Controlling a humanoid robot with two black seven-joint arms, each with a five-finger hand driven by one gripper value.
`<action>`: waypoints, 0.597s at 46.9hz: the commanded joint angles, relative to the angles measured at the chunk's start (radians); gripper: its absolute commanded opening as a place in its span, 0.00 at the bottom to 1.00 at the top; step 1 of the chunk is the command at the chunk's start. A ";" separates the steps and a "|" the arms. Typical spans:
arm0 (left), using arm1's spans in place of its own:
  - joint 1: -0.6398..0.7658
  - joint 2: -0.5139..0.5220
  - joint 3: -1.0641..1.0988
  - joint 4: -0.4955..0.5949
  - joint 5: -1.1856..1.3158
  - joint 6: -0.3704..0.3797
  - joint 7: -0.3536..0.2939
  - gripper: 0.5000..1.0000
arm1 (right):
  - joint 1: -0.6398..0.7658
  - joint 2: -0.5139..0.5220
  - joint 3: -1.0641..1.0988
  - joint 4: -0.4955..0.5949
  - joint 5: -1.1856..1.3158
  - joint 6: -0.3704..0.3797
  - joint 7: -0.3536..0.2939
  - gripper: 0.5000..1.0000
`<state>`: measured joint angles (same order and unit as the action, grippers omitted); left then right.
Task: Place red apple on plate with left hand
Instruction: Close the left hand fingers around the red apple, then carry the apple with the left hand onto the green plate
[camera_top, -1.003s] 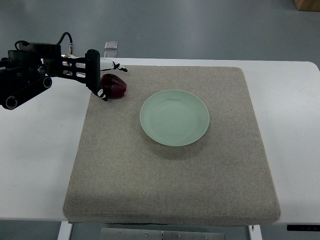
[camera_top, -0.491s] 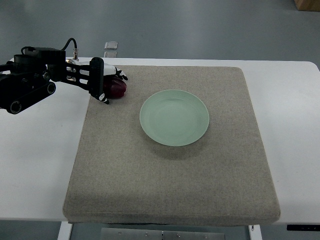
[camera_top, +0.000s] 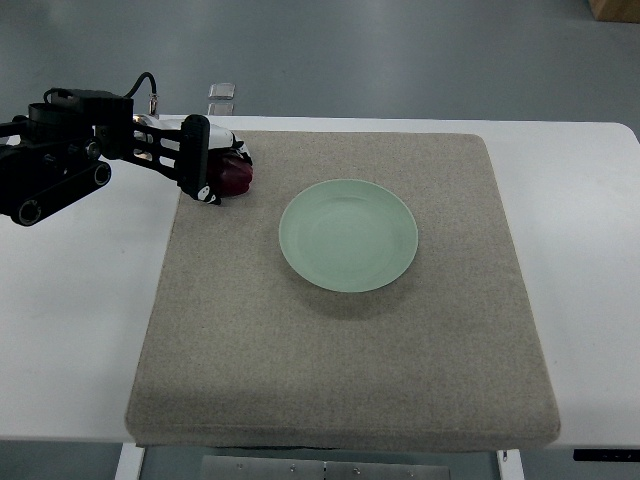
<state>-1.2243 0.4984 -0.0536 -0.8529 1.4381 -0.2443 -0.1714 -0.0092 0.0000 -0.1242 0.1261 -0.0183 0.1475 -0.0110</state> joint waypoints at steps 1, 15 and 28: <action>-0.012 0.005 -0.003 -0.035 -0.002 -0.003 -0.002 0.00 | 0.000 0.000 0.000 0.000 0.001 0.000 0.000 0.93; -0.038 0.104 -0.009 -0.322 -0.004 -0.001 -0.016 0.00 | 0.000 0.000 0.000 0.001 0.000 0.000 0.000 0.93; -0.041 0.085 -0.012 -0.408 0.002 0.016 -0.013 0.00 | 0.000 0.000 0.000 0.001 0.000 0.000 -0.001 0.93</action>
<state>-1.2685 0.5979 -0.0661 -1.2709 1.4351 -0.2381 -0.1848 -0.0093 0.0000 -0.1243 0.1263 -0.0183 0.1474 -0.0110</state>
